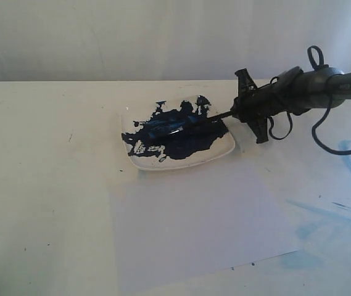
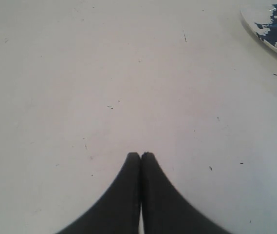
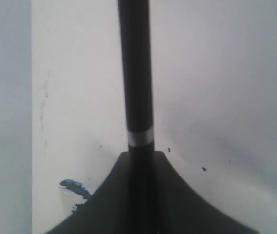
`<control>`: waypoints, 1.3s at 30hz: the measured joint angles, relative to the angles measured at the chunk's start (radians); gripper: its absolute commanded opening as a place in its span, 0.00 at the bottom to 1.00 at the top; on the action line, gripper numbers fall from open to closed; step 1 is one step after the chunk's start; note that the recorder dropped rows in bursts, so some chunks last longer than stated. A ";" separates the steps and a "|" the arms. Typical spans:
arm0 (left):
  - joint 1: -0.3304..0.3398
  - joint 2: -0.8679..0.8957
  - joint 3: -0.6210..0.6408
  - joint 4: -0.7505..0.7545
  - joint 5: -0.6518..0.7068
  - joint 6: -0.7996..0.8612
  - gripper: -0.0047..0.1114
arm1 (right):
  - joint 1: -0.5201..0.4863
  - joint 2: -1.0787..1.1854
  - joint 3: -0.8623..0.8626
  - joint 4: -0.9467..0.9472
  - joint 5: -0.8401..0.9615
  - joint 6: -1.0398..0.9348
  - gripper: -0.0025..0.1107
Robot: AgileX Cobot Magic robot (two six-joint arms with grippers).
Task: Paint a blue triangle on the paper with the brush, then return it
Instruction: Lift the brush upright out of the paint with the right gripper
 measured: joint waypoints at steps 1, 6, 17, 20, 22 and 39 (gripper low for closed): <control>0.000 0.000 0.000 0.000 0.000 0.000 0.04 | 0.000 -0.002 0.000 0.000 -0.005 0.001 0.02; 0.000 0.000 0.000 0.000 0.000 0.000 0.04 | 0.000 -0.040 0.000 0.000 -0.025 -0.034 0.02; 0.000 0.000 0.000 0.000 0.000 0.000 0.04 | 0.000 -0.176 0.000 0.000 -0.066 -0.492 0.02; 0.000 0.000 0.000 0.000 0.000 0.000 0.04 | 0.000 -0.212 0.000 0.002 -0.054 -0.647 0.02; 0.000 0.000 0.000 0.000 0.000 0.000 0.04 | 0.000 -0.232 0.000 0.007 -0.036 -0.745 0.02; 0.000 0.000 0.000 0.000 0.000 0.000 0.04 | 0.000 -0.265 -0.002 0.909 0.431 -1.992 0.02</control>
